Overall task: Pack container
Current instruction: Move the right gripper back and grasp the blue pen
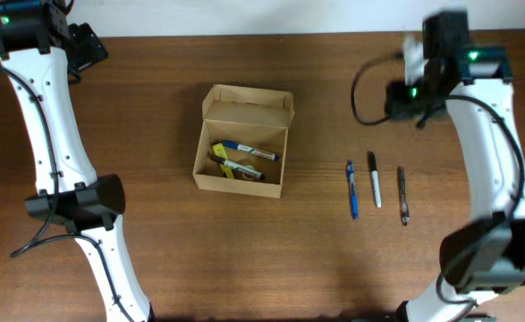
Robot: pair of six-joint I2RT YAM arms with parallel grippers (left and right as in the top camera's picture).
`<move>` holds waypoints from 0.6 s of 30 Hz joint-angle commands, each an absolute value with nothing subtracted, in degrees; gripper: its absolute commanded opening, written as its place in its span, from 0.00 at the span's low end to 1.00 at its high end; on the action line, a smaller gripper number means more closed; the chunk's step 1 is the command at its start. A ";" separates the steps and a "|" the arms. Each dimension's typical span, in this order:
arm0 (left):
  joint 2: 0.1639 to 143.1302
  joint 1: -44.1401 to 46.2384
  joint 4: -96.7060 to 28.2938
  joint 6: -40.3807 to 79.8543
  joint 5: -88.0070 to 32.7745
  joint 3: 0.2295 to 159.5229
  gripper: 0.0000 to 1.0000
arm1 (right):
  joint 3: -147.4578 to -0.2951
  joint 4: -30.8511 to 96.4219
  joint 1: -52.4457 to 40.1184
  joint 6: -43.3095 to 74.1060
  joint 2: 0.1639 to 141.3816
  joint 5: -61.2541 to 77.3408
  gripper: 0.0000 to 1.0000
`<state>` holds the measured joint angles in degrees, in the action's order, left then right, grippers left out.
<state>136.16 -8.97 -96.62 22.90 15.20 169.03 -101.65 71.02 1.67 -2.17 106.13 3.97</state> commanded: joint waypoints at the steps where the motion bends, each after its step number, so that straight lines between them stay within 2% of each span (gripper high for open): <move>1: 134.56 -9.02 -96.66 22.20 15.20 169.21 1.00 | -94.52 69.69 0.56 0.78 105.60 9.61 0.48; 11: 134.56 -9.02 -96.66 22.20 15.22 169.21 1.00 | -77.32 61.08 -7.25 5.58 105.60 3.57 0.46; 18: 134.56 -9.02 -96.66 22.20 15.20 169.21 1.00 | -65.98 50.78 -7.88 8.51 105.60 2.50 0.47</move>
<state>136.16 -8.97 -96.64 22.90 15.20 169.03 -70.28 53.15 -7.97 6.31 106.43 3.95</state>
